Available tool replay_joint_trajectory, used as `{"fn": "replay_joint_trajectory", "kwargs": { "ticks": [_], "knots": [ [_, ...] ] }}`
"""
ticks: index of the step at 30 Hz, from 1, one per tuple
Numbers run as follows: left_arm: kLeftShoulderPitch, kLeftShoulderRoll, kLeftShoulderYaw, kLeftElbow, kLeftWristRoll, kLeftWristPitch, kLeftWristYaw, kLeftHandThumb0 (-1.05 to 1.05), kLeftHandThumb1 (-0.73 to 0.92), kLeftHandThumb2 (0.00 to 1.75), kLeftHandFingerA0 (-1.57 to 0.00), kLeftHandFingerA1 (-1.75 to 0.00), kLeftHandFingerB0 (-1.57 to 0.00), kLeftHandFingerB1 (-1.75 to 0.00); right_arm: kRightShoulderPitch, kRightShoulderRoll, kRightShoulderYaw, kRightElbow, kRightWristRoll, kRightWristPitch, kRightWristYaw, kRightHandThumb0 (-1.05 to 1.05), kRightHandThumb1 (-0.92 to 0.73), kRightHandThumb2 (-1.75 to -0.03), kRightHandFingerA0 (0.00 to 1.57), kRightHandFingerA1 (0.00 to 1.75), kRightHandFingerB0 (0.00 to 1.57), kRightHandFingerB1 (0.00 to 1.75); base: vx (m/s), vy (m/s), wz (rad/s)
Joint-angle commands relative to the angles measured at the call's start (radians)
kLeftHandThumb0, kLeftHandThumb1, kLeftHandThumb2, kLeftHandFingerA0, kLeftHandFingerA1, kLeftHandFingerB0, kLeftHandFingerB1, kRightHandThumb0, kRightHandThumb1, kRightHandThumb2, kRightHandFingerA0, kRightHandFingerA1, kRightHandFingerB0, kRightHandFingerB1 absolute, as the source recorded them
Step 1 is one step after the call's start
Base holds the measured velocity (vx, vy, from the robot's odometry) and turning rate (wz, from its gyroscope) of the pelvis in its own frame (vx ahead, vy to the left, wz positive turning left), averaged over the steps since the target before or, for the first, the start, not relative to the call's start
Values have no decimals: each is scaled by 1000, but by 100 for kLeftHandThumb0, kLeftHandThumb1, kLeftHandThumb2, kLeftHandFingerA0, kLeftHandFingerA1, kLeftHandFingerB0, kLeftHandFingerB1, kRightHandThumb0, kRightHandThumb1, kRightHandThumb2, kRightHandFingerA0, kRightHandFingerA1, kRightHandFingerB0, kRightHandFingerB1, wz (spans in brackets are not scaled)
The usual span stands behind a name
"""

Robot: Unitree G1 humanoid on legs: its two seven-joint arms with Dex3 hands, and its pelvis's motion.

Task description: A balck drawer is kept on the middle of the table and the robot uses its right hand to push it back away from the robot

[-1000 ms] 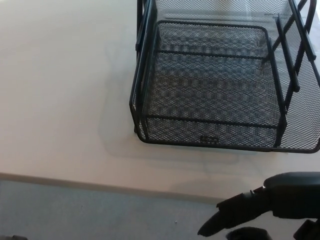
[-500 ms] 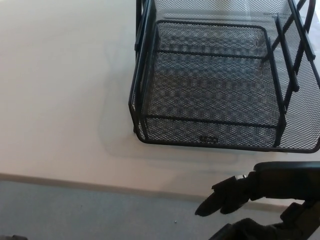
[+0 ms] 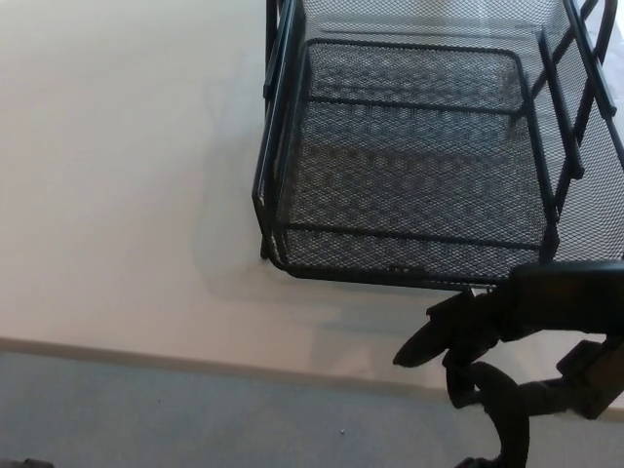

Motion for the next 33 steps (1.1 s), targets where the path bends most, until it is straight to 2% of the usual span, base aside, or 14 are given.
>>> {"fn": "replay_joint_trajectory", "kwargs": {
  "ticks": [1,2,5,6,7,8,13,33],
  "knots": [
    [6,6,-1,4,14,-7,7,-64,60,81,-24,-42,-19,-39,-69,-3,8,49,-21,42,47,-66,-83,-66,27,33,22,29,0,0,0],
    [6,6,0,3,12,-5,5,-58,71,61,-31,-32,-23,-29,-86,-3,15,62,-26,54,53,-65,-83,-65,27,33,22,29,0,0,0],
    [7,6,2,5,10,-8,3,-58,71,61,-32,-32,-23,-29,-122,1,31,95,-42,62,66,-65,-83,-66,28,33,21,29,0,0,0],
    [8,7,6,3,5,-7,-1,-64,59,83,-25,-43,-18,-40,-139,4,37,111,-47,64,70,-64,-83,-65,28,33,22,29,0,0,0],
    [9,7,7,3,3,-6,-3,-64,59,83,-25,-43,-18,-40,-147,6,39,117,-48,65,72,-64,-83,-65,28,33,22,29,0,0,0],
    [8,7,6,3,5,-7,-1,-59,71,61,-32,-32,-23,-29,-151,7,41,121,-47,68,74,-64,-83,-65,28,33,22,29,0,0,0],
    [7,5,4,7,9,-6,3,-59,71,61,-29,-32,-22,-29,-190,27,60,166,-48,99,91,-62,-82,-65,29,33,22,29,0,0,0],
    [9,5,3,2,8,-2,-1,-59,70,61,-28,-32,-22,-29,-300,136,135,412,-150,45,110,-63,-81,-64,28,33,22,29,0,0,0]
  ]
}}
